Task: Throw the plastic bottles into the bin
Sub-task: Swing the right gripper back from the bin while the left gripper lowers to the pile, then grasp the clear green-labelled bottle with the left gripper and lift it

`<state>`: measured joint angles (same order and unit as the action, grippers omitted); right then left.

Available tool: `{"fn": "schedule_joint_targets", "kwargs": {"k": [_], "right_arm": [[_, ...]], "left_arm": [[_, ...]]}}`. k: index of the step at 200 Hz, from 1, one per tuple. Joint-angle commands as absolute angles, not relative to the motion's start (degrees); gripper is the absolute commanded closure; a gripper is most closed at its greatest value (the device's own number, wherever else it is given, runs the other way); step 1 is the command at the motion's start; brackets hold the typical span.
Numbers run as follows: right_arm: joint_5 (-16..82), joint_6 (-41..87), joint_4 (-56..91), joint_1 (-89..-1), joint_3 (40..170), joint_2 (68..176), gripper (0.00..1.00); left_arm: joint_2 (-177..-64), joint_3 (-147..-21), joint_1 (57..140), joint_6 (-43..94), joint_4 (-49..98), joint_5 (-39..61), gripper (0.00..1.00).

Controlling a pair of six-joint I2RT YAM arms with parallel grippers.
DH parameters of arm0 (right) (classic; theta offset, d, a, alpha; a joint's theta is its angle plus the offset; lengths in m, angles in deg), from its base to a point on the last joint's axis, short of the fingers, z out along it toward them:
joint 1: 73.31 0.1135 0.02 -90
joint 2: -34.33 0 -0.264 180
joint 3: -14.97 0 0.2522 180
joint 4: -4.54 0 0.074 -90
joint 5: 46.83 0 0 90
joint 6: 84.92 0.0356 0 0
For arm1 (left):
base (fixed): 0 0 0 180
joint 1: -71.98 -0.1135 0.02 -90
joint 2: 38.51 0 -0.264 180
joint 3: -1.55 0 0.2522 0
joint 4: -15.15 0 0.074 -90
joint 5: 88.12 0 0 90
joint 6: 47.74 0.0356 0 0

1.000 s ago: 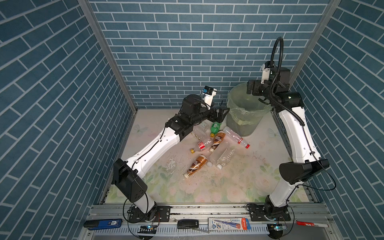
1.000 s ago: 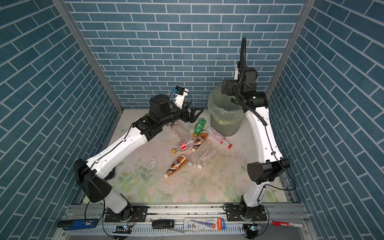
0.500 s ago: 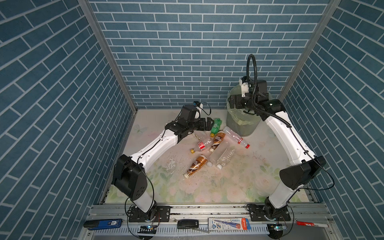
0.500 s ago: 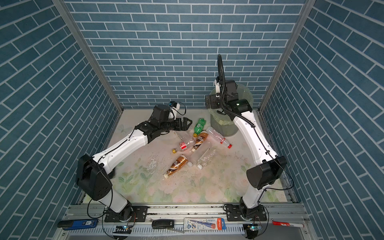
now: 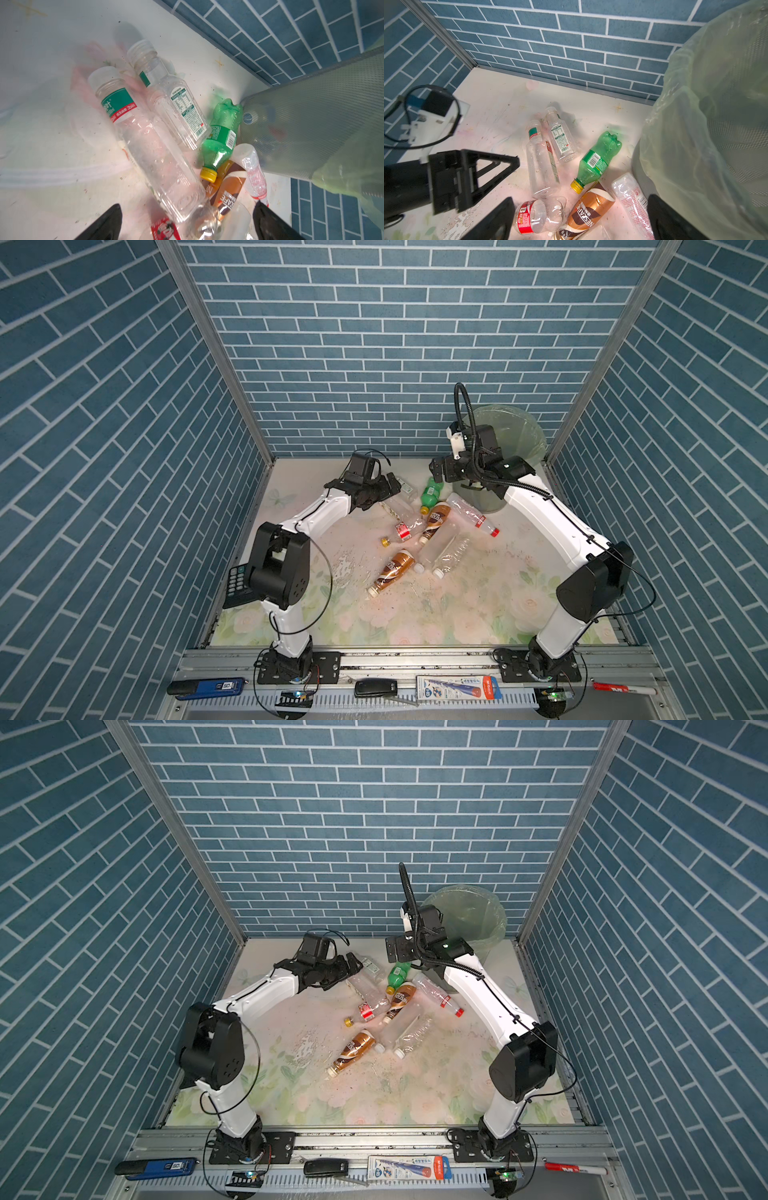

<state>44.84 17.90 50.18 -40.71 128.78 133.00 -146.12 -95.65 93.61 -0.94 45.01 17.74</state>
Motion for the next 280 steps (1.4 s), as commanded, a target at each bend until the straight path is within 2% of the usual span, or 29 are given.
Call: {"fn": "schedule_joint_targets", "kwargs": {"k": [1,42,184,280], "right_arm": [[44.29,19.66,47.8,-39.96,125.73,130.37,0.01],[45.34,19.34,46.4,-39.89,122.62,128.6,0.01],[45.3,18.0,43.57,-39.93,120.26,127.01,0.01],[45.34,18.04,42.77,-39.94,119.28,127.05,0.01]], "left_arm": [[-150.14,-99.7,93.58,-2.67,48.38,18.03,0.01],[-157.62,-108.85,93.8,1.22,57.18,15.53,0.01],[-164.85,-113.25,94.56,2.01,59.34,12.64,0.01],[-163.36,-108.71,93.74,4.66,59.77,10.08,0.19]]}}
